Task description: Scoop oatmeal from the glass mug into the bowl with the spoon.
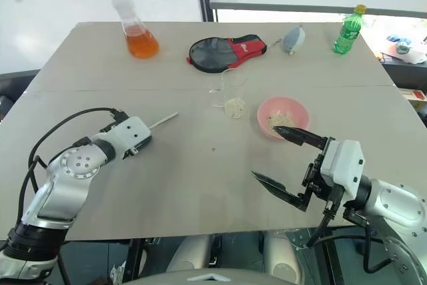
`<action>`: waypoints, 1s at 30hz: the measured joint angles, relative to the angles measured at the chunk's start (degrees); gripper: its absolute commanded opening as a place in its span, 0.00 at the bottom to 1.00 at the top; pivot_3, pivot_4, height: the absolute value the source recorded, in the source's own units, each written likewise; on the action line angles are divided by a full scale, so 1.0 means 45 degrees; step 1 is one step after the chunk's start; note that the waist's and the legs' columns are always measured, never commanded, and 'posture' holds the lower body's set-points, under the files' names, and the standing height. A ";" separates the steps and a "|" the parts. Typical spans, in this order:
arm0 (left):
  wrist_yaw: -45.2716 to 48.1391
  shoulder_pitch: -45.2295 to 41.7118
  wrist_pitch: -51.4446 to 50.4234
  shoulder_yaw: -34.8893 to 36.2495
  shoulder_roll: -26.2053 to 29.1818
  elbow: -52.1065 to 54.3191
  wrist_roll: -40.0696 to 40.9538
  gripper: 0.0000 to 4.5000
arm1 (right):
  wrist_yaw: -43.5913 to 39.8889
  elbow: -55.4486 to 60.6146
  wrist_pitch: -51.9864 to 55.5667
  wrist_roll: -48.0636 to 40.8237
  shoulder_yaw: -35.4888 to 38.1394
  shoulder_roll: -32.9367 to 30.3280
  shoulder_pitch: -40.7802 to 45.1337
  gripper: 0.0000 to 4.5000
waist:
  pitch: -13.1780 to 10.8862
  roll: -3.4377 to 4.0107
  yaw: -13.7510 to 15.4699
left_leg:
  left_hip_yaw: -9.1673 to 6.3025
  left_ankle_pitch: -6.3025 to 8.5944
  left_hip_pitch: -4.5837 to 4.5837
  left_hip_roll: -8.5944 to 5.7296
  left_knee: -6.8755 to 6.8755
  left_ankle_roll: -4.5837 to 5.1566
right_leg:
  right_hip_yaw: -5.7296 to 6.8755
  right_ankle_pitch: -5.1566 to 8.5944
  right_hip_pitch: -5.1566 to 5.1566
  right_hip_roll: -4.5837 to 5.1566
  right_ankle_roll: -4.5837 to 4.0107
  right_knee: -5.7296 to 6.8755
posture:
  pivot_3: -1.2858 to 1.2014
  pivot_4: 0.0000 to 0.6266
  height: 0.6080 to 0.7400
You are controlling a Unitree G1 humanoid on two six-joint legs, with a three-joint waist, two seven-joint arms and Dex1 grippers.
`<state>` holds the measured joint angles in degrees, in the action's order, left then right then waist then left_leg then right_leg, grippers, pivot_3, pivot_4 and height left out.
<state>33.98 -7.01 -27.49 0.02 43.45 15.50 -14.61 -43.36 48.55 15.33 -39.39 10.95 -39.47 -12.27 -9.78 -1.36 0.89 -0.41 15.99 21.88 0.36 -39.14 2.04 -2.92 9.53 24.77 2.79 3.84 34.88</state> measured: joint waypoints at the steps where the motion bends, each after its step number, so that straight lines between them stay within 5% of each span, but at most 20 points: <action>1: 0.0177 -0.0196 -0.0302 0.0049 -0.0034 -0.0101 0.0237 0.65 | 0.0009 0.0002 0.0000 0.0028 -0.0005 0.0003 -0.0047 1.00 | 0.0000 -0.0001 -0.0004 | -0.0001 0.0000 -0.0003 -0.0001 -0.0002 0.0000 | 0.0001 0.0000 -0.0006 -0.0001 0.0000 0.0000 | 0.52 0.24 1.00; 8: 0.1957 -0.1576 -0.2992 0.1104 -0.0113 -0.1150 0.2712 0.65 | 0.0067 0.0026 0.0000 0.0123 -0.0157 0.0012 -0.0083 1.00 | -0.0002 -0.0003 -0.0058 | -0.0005 0.0000 -0.0012 -0.0003 -0.0003 0.0000 | 0.0007 0.0001 -0.0007 -0.0023 -0.0001 0.0004 | 0.52 0.24 1.00; 15: 0.5388 -0.2615 -0.4681 0.2023 0.1226 -0.3761 0.6122 0.65 | 0.0240 0.0038 0.0056 0.0139 -0.0284 0.0012 -0.0019 1.00 | -0.0016 -0.0024 -0.0200 | -0.0004 0.0000 0.0002 -0.0001 -0.0002 0.0000 | 0.0008 0.0002 0.0008 -0.0027 -0.0003 0.0002 | 0.52 0.24 1.00; 24: 0.7976 -0.4712 -0.3001 0.0817 0.2715 -0.8676 0.6264 0.65 | 0.0302 0.0089 0.0148 0.0106 -0.0339 0.0005 0.0065 1.00 | -0.0022 -0.0036 -0.0295 | -0.0007 0.0000 0.0021 -0.0008 -0.0002 0.0000 | 0.0009 0.0000 0.0014 -0.0025 -0.0005 -0.0003 | 0.52 0.24 1.00; 27: 0.8731 -0.4578 -0.3648 0.0739 0.2979 -0.8307 0.6740 0.65 | 0.0350 0.0141 0.0156 0.0107 -0.0337 0.0005 -0.0004 1.00 | -0.0025 -0.0043 -0.0325 | -0.0005 0.0000 0.0024 -0.0005 -0.0003 0.0000 | 0.0007 0.0000 0.0016 -0.0024 -0.0005 -0.0003 | 0.52 0.24 1.00; 30: 0.9647 -0.3840 -0.5760 0.0983 0.3198 -0.5433 0.8663 0.65 | 0.0376 0.0241 0.0160 0.0101 -0.0295 -0.0006 -0.0186 1.00 | -0.0035 -0.0058 -0.0308 | -0.0014 0.0000 0.0039 0.0025 -0.0005 0.0000 | 0.0009 0.0001 0.0027 -0.0011 -0.0004 -0.0003 | 0.52 0.24 1.00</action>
<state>77.40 -24.29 -53.41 4.44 57.84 -8.94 24.38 -41.67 49.63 16.05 -38.94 9.62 -39.49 -13.11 -9.93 -1.62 -0.49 -0.47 15.99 22.05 0.48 -39.17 2.04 -2.88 9.54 24.90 2.74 3.82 34.86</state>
